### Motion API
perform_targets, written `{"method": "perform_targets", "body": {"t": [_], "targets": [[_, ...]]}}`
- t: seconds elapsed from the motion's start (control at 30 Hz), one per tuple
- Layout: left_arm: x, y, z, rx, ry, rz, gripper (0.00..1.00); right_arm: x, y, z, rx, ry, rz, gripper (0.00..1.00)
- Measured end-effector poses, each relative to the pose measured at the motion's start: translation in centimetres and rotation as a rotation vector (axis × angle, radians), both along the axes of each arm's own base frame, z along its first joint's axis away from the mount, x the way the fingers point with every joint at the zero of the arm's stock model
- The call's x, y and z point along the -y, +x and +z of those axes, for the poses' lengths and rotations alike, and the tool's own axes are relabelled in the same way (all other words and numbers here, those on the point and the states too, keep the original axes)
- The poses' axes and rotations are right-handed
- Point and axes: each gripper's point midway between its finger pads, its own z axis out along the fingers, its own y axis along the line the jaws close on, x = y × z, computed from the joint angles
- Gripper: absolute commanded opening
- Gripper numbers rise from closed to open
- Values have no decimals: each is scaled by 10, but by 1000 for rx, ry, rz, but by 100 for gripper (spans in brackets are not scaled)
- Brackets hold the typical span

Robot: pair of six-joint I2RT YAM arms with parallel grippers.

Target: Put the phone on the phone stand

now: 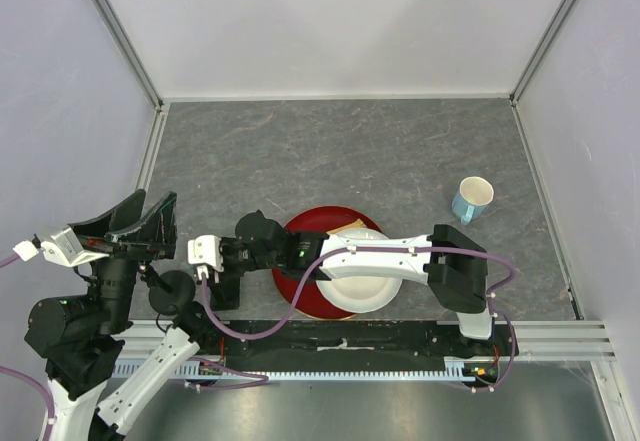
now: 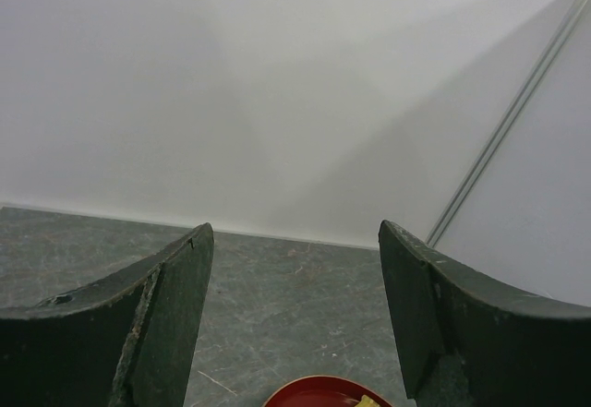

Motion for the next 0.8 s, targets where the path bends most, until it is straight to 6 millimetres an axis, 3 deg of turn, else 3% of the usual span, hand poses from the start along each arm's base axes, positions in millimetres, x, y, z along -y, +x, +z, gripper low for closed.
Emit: {"method": "perform_targets", "body": {"t": [0.57,0.8], "targets": [[1,0,0,-2,-12,-6,78,-3,1,-2,34,5,7,0],[1,0,0,-3,-18,-9,78,-5,-9,-7,77,-16,5,0]]}}
